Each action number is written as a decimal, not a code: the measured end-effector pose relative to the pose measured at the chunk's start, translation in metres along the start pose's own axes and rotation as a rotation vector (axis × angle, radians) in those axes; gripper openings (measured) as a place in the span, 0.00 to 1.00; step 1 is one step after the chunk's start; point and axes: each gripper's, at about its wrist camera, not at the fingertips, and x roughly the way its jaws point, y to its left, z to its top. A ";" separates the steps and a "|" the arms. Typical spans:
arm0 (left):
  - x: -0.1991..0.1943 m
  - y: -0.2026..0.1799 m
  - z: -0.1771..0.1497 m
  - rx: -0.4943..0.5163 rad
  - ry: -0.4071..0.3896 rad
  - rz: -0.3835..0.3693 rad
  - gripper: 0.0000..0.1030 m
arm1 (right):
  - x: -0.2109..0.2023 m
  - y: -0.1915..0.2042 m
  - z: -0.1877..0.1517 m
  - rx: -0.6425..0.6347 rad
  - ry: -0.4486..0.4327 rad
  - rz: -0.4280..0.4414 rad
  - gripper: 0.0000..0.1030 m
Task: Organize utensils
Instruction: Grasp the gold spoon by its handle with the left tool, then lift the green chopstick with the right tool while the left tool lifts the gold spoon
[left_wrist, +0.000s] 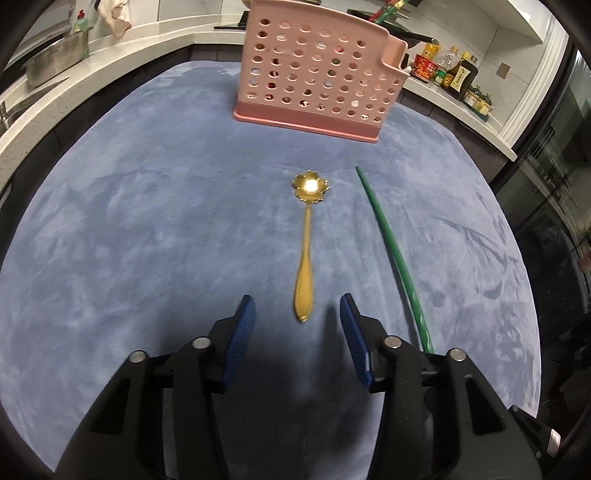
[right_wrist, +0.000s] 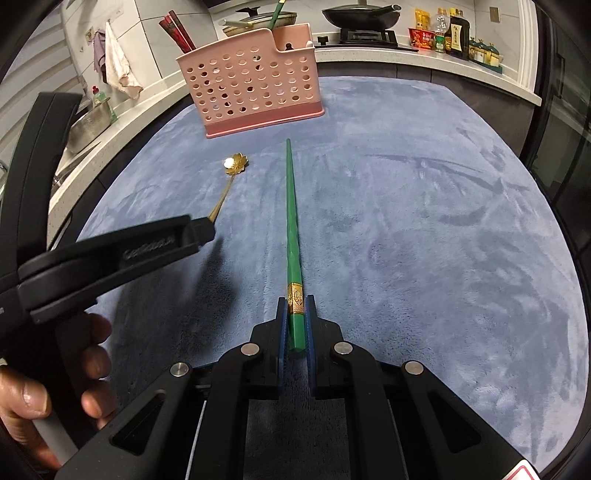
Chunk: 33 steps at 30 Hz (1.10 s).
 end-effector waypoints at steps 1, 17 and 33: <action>0.002 -0.002 0.000 0.005 0.003 -0.008 0.30 | 0.001 -0.001 0.000 0.003 0.002 0.003 0.08; -0.023 -0.002 -0.002 0.031 -0.055 -0.013 0.10 | -0.006 -0.002 0.003 0.011 -0.015 0.018 0.08; -0.089 0.015 0.038 0.045 -0.199 0.023 0.01 | -0.067 0.000 0.049 0.032 -0.181 0.044 0.07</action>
